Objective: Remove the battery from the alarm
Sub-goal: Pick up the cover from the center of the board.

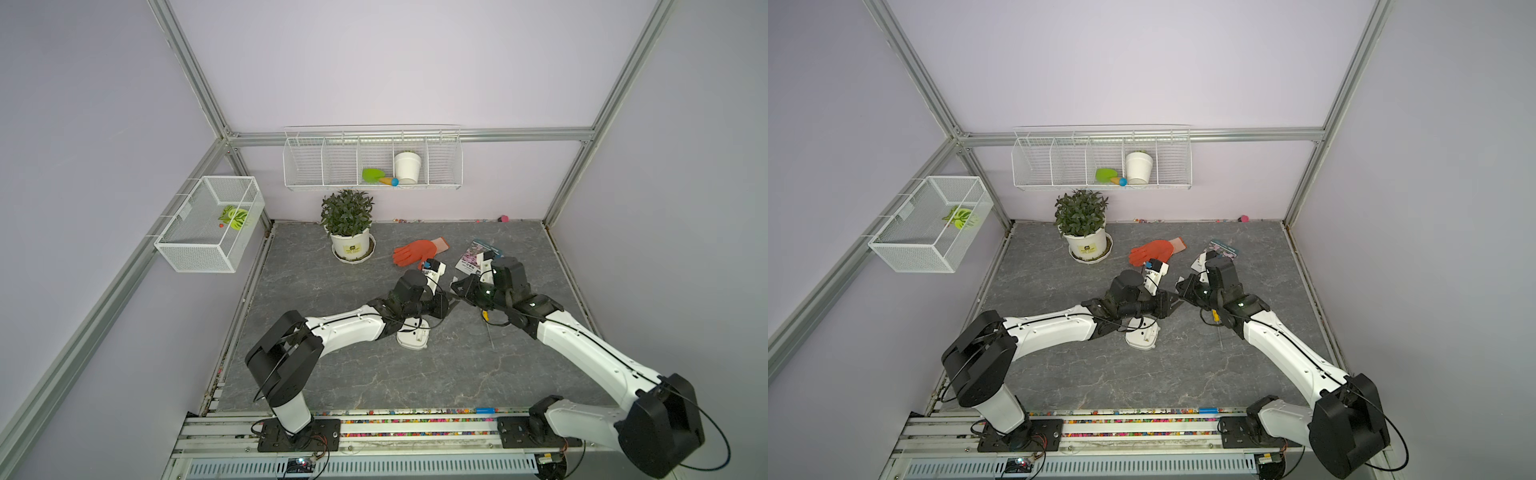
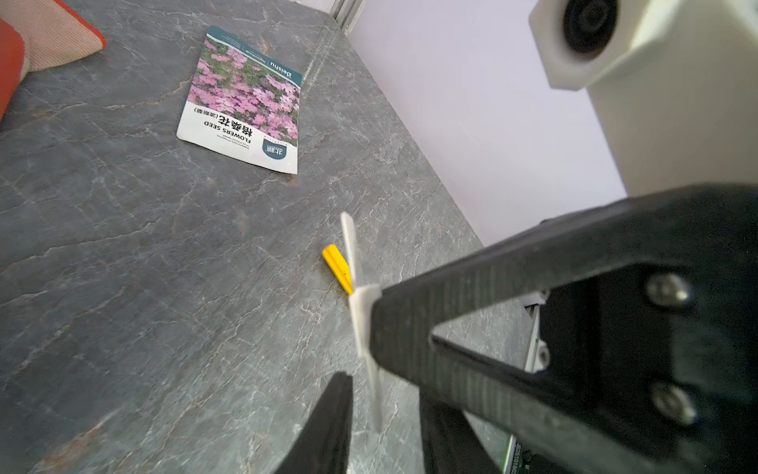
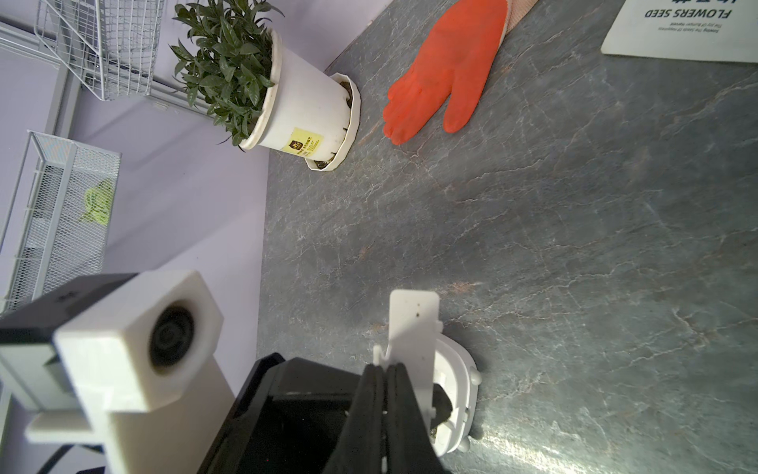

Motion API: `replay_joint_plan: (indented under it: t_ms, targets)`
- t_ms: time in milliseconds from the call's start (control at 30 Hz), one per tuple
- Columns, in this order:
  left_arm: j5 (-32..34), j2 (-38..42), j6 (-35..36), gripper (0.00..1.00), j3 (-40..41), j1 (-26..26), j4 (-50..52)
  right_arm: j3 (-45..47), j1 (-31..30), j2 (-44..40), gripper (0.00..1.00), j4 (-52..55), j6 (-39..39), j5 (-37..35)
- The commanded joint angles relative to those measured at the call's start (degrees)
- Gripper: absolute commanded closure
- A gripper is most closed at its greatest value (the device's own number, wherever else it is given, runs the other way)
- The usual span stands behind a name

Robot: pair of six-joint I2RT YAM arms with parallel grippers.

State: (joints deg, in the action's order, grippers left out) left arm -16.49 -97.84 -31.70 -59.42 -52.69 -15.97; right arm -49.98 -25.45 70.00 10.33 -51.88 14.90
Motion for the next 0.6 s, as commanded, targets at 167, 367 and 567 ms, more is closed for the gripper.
replay_joint_plan:
  t_ms: [167, 367, 567]
  targets:
    - [0.45, -1.05, 1.38, 0.88, -1.93, -0.3, 1.27, 1.19, 0.0, 0.16, 0.9, -1.27, -0.44, -0.04]
    - [2.08, -0.37, 2.12, 1.0, -1.6, -0.31, 2.37, 1.05, 0.01, -0.08, 0.87, -1.3, -0.33, 0.39]
    - [8.18, 1.57, 6.76, 1.0, -0.73, -0.31, 7.4, -1.94, 1.4, -2.83, 0.65, 5.76, 2.82, 0.87]
